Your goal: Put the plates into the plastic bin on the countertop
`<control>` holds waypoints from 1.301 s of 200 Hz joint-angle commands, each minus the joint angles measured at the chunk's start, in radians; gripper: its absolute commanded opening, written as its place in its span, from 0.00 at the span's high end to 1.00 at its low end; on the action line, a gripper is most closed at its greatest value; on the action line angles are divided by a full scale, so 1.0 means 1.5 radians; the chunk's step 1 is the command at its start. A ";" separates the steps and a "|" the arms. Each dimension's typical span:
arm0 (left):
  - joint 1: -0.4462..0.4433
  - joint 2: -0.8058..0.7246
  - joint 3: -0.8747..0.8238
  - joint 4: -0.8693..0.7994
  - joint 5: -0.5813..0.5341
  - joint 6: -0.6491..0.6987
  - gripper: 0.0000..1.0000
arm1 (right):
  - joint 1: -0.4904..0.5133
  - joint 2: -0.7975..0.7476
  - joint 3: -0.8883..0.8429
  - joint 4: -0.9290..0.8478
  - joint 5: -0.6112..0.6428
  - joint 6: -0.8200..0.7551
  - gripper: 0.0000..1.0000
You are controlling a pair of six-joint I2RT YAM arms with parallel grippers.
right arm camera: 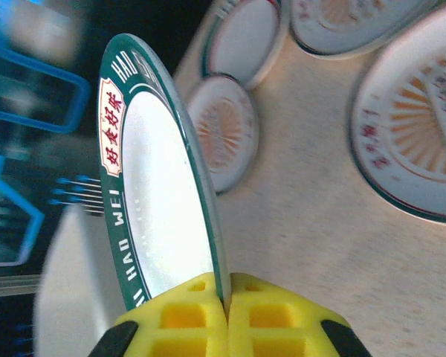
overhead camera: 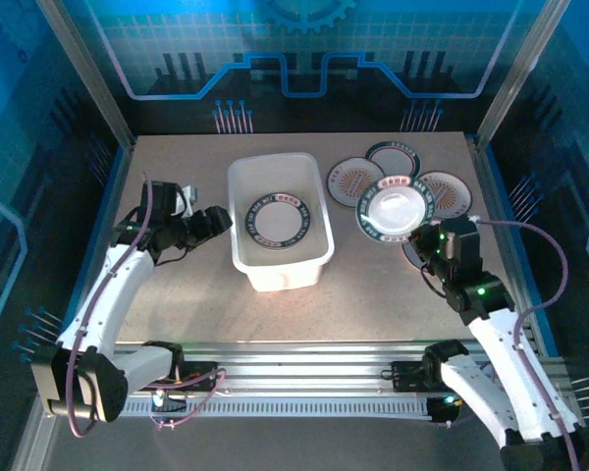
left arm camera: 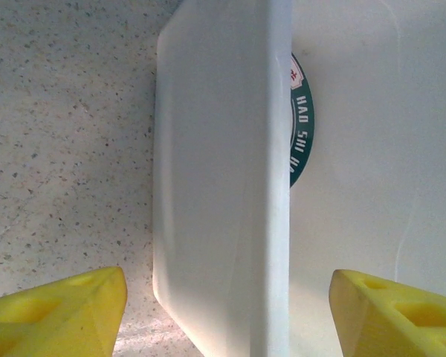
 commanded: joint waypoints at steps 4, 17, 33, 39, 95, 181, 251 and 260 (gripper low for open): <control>0.006 -0.016 -0.024 0.016 0.061 0.006 0.27 | 0.065 0.041 0.088 0.019 0.074 0.014 1.00; 0.005 -0.019 -0.035 0.034 0.087 0.002 0.26 | 0.105 0.082 0.121 0.042 0.092 0.017 1.00; 0.002 -0.021 -0.038 0.044 0.111 -0.006 0.26 | 0.157 0.142 0.174 0.041 0.119 0.049 1.00; -0.001 -0.023 -0.041 0.045 0.114 -0.008 0.26 | 0.181 0.163 0.197 0.040 0.139 0.056 1.00; -0.046 -0.032 -0.077 0.103 0.135 -0.044 0.26 | 0.321 0.308 0.311 0.084 0.233 0.087 1.00; -0.124 -0.016 -0.073 0.137 0.134 -0.081 0.26 | 0.401 0.389 0.326 0.107 0.299 0.179 1.00; -0.127 -0.079 -0.031 0.055 -0.015 -0.041 0.25 | 0.407 0.419 0.321 0.126 0.258 0.235 1.00; -0.110 -0.087 -0.023 0.046 -0.021 -0.032 0.25 | 0.408 0.425 0.325 0.128 0.253 0.233 1.00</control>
